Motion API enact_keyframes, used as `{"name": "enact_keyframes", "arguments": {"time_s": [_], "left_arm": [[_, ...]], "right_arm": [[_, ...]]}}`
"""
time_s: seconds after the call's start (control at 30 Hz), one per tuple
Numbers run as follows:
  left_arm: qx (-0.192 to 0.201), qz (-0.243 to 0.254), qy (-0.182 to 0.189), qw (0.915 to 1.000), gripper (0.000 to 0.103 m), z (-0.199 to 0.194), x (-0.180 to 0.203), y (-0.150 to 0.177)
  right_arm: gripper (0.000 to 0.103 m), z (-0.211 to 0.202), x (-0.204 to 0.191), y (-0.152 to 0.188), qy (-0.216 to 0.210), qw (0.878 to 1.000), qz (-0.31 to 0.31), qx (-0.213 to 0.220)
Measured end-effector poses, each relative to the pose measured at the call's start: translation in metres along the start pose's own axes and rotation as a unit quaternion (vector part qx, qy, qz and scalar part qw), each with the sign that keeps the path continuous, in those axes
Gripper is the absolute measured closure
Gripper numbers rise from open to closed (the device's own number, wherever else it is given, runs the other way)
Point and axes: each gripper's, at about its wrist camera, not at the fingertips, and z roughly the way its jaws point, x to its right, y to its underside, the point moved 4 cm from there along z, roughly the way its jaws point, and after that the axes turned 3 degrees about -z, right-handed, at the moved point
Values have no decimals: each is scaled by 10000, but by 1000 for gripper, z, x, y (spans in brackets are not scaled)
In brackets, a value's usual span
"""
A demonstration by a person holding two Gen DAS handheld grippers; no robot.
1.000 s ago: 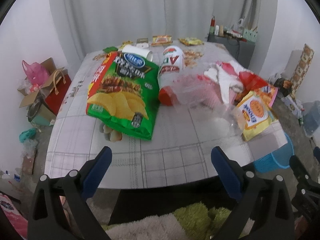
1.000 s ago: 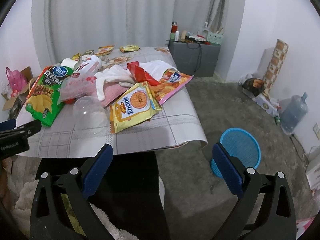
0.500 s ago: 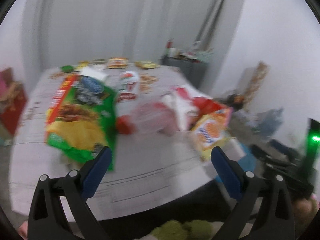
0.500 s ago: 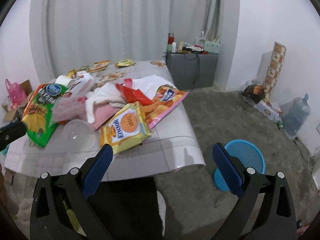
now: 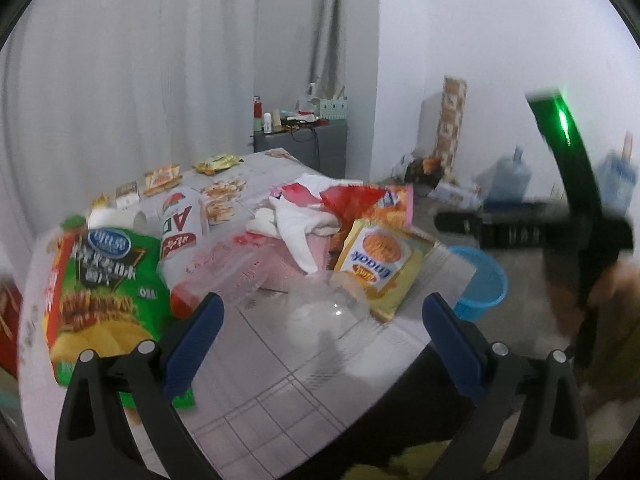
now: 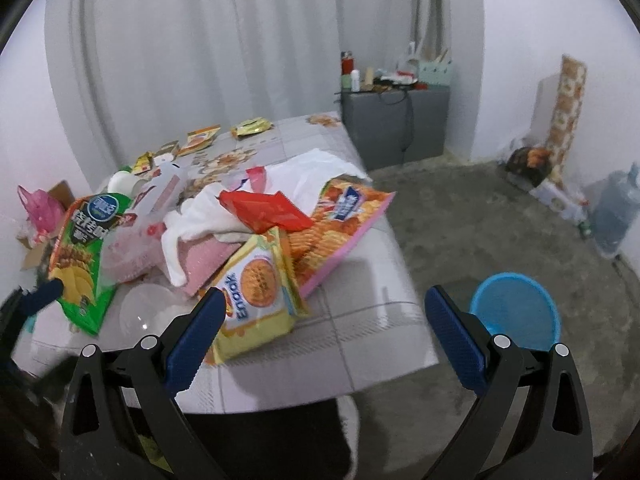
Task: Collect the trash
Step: 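Grasp the clear plastic cup with the left tool while the right tool grasps the yellow Enaak packet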
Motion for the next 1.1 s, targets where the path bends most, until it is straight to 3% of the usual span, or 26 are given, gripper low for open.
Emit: {"name": "enact_keyframes", "arguments": {"time_s": [0.17, 0.3, 0.47, 0.63, 0.93, 1.1], "left_arm": [[-255, 454, -285, 9982, 6, 21, 8, 9], [-349, 739, -653, 9945, 14, 39, 8, 14], [-570, 596, -494, 9954, 23, 57, 2, 18], [-779, 340, -280, 9960, 35, 71, -3, 20], [-710, 258, -278, 9968, 37, 68, -1, 17], [-665, 294, -339, 9968, 37, 56, 2, 20]], "right_arm": [[21, 28, 6, 0, -631, 9955, 561, -429], [27, 49, 16, 4, -1145, 9839, 1126, -782], [33, 63, 19, 8, -1652, 9701, 1441, -1046], [44, 69, 13, 5, -1829, 9672, 1368, -1115], [88, 65, 4, 15, -1866, 9656, 1206, -1351], [91, 53, 2, 25, -1827, 9674, 1100, -1367]]}}
